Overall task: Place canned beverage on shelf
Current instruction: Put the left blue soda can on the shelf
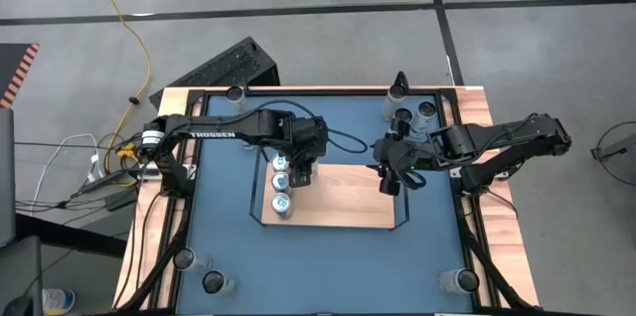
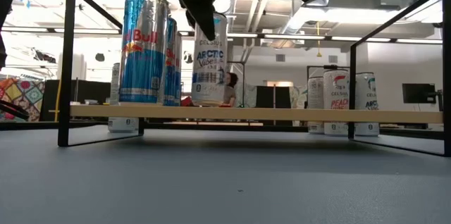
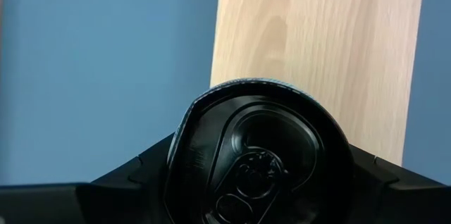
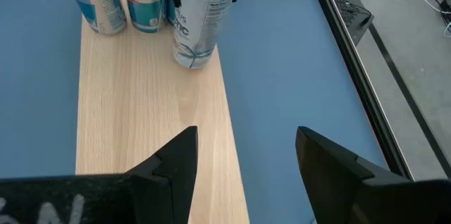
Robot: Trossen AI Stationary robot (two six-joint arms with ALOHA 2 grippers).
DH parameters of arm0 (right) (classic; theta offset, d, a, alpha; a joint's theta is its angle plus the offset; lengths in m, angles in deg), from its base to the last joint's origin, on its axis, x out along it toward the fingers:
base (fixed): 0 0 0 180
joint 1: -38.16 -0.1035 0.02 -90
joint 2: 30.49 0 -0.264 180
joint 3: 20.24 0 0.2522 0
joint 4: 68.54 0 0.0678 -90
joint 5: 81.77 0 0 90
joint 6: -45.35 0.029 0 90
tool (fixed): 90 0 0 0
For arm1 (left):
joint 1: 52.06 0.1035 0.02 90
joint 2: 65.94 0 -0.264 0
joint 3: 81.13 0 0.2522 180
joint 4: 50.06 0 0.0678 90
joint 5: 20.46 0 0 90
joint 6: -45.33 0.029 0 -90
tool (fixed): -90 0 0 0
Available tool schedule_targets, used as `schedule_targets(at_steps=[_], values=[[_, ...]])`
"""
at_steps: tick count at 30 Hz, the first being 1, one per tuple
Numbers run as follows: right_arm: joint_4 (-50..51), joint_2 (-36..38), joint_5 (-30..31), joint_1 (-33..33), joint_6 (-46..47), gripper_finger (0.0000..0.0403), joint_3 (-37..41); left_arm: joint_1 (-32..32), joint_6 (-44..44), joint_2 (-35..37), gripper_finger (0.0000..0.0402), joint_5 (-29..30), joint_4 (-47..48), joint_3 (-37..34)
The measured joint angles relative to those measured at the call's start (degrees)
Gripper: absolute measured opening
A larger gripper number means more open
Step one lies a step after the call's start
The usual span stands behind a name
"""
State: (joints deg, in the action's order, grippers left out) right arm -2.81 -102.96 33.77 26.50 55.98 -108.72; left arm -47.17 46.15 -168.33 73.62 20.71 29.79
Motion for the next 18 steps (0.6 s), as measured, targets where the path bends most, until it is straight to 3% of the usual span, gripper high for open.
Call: schedule_targets(at_steps=[18], values=[[1.5, 0.0, 0.0, 0.0, 0.0, 0.0219, 0.0, 0.6, 0.0, 0.0, 0.0242, -0.7, -1.4, 0.0]])
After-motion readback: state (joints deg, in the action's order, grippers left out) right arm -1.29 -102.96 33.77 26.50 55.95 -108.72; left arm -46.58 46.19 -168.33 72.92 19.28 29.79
